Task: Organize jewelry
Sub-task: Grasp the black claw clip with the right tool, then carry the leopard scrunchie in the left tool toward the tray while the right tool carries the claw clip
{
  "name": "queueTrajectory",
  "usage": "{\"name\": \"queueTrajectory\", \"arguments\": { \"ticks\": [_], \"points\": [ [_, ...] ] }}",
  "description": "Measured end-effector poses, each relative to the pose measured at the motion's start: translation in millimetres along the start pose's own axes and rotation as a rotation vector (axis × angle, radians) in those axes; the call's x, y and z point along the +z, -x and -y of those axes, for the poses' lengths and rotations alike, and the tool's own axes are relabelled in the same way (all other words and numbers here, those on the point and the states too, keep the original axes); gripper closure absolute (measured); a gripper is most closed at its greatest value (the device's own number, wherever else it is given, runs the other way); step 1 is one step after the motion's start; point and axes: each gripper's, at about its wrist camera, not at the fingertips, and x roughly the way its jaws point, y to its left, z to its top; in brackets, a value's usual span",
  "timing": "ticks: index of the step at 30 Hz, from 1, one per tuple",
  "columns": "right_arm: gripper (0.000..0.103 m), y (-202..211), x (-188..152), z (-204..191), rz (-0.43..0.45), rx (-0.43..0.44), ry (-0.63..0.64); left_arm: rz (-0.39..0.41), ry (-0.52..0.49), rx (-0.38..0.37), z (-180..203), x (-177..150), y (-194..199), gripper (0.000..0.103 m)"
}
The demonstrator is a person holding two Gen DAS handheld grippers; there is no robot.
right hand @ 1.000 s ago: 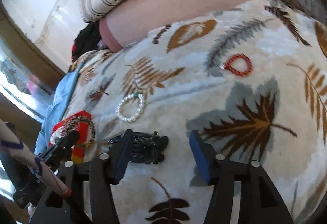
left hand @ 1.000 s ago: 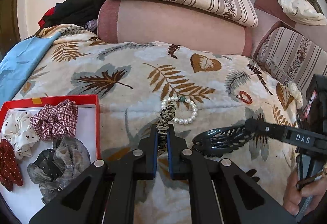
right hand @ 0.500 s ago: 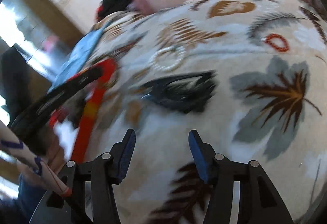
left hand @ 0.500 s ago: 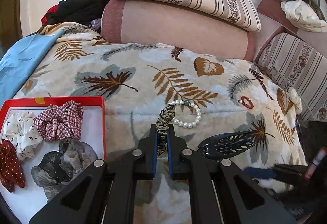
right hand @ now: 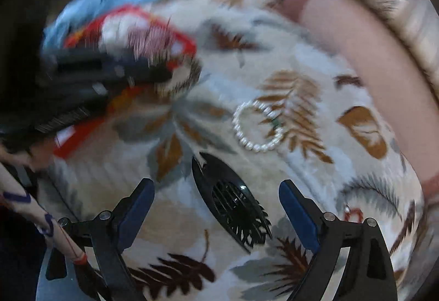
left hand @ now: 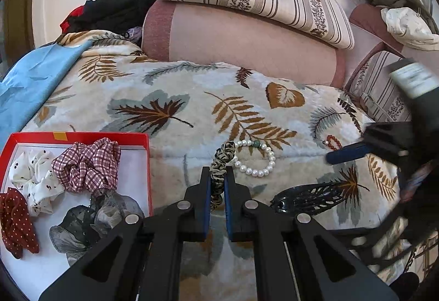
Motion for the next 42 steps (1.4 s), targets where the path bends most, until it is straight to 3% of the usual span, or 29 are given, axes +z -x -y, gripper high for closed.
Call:
{"name": "queueTrajectory", "arguments": {
  "ticks": [2,5,7,8,9,15,19,23,31,42],
  "points": [
    [0.008,-14.1,-3.0,1.4,-0.048,-0.053,0.045,-0.008,0.0,-0.004,-0.2,0.2,-1.7,0.095],
    [0.011,-37.3,-6.8,6.4,-0.122,-0.035,0.063,-0.012,-0.008,-0.007,0.6,0.4,-2.8,0.095],
    [0.041,-44.4,-12.7,13.4,-0.14,-0.015,0.015,-0.015,-0.009,-0.01,1.3,0.5,-3.6,0.095],
    [0.05,-44.1,-16.3,16.6,-0.131,0.007,-0.02,-0.017,-0.01,-0.011,2.1,0.2,-3.9,0.095],
    [0.053,-39.4,-22.7,21.3,-0.097,0.008,-0.075,-0.018,-0.013,-0.011,2.8,0.0,-4.3,0.095],
    [0.055,-7.9,-69.1,36.1,0.08,-0.011,-0.47,-0.042,-0.022,-0.01,13.3,-6.5,-13.0,0.095],
    [0.055,8.8,-89.8,24.9,0.183,-0.019,-0.663,-0.069,-0.052,-0.018,25.8,-14.7,-21.2,0.095],
    [0.055,11.5,-96.0,4.0,0.211,-0.081,-0.723,-0.088,-0.072,-0.021,33.0,-20.4,-25.3,0.096],
    [0.055,31.6,-101.6,-2.2,0.324,-0.109,-0.801,-0.07,-0.067,-0.037,32.3,-16.6,-18.7,0.096],
    [0.055,38.3,-102.8,-3.4,0.37,-0.053,-0.849,-0.057,-0.071,-0.036,33.4,-15.6,-14.1,0.096]
  ]
}}
